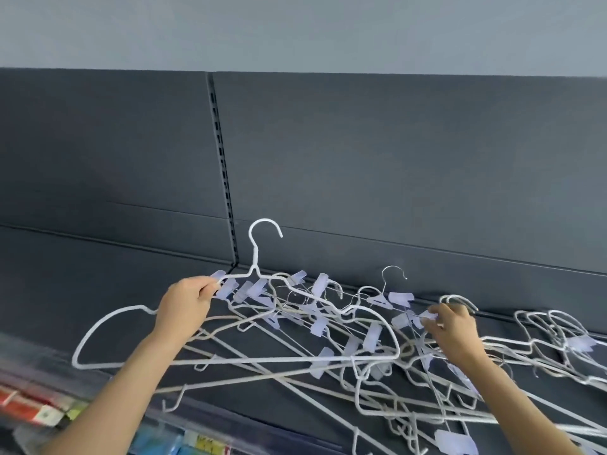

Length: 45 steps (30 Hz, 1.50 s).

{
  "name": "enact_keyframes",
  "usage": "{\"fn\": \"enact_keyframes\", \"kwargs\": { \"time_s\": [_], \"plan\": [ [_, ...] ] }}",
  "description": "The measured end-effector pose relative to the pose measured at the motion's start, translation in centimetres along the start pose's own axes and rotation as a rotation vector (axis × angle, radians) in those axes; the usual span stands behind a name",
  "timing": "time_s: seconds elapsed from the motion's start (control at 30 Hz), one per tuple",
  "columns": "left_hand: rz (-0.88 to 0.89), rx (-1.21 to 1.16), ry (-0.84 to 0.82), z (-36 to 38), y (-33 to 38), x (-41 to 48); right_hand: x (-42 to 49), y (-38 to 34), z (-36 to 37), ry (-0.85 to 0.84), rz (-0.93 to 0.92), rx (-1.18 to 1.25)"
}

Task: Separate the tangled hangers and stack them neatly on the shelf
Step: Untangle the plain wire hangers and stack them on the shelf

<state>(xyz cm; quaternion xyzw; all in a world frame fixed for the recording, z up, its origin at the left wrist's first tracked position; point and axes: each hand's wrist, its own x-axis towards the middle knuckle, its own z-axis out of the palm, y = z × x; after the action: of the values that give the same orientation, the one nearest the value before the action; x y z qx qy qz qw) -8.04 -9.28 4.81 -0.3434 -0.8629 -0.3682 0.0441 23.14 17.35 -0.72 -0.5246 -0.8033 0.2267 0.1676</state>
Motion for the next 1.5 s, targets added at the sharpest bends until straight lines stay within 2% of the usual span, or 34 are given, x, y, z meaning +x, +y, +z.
{"fn": "enact_keyframes", "kwargs": {
  "time_s": [0.07,0.17,0.23,0.33,0.4,0.5,0.6,0.7,0.77,0.83,1.03,1.2,1.37,1.5],
  "plan": [
    [-0.025,-0.022,-0.011,-0.1,0.4,-0.2,-0.5,-1.5,-0.4,0.022,0.007,-0.109],
    [-0.040,-0.067,0.033,-0.4,1.3,-0.5,-2.2,-5.3,-1.8,0.099,-0.179,0.083],
    [-0.041,-0.084,0.031,-0.6,1.6,-0.6,-3.7,-8.0,-2.2,0.047,-0.368,0.172],
    [-0.040,-0.093,-0.001,-1.2,1.3,-0.5,-4.9,-10.7,-1.4,-0.067,-0.524,0.063],
    [-0.049,-0.091,-0.002,-2.2,0.8,-0.5,-4.7,-12.0,-0.4,-0.061,-0.523,0.077],
    [-0.071,-0.113,0.031,-4.0,-0.4,-0.7,-4.4,-14.0,0.9,-0.078,-0.461,0.248],
    [-0.056,-0.116,-0.115,-5.9,-2.6,-1.1,-4.2,-16.7,1.8,-0.131,-0.396,0.358],
    [0.012,0.187,-0.353,-7.9,-5.6,-1.4,-3.4,-20.0,3.2,-0.226,-0.347,0.407],
    [0.070,0.420,-0.425,-9.4,-8.2,-1.3,-2.8,-22.6,5.0,-0.289,-0.323,0.420],
    [0.078,0.526,-0.461,-11.1,-11.1,-0.9,-2.5,-25.5,7.3,-0.351,-0.307,0.441],
    [0.052,0.590,-0.403,-16.2,-21.0,2.9,-2.2,-35.9,14.3,-0.542,-0.263,0.407],
    [-0.101,0.494,-0.374,-18.5,-27.4,5.9,-1.9,-42.3,19.6,-0.296,-0.414,0.102],
    [-0.308,0.388,-0.316,-19.1,-32.2,8.3,-2.9,-44.0,22.8,-0.370,-0.415,0.058],
    [-0.385,0.340,-0.328,-17.8,-33.5,10.2,-3.1,-43.9,24.9,-0.377,-0.372,0.081]
  ]
}}
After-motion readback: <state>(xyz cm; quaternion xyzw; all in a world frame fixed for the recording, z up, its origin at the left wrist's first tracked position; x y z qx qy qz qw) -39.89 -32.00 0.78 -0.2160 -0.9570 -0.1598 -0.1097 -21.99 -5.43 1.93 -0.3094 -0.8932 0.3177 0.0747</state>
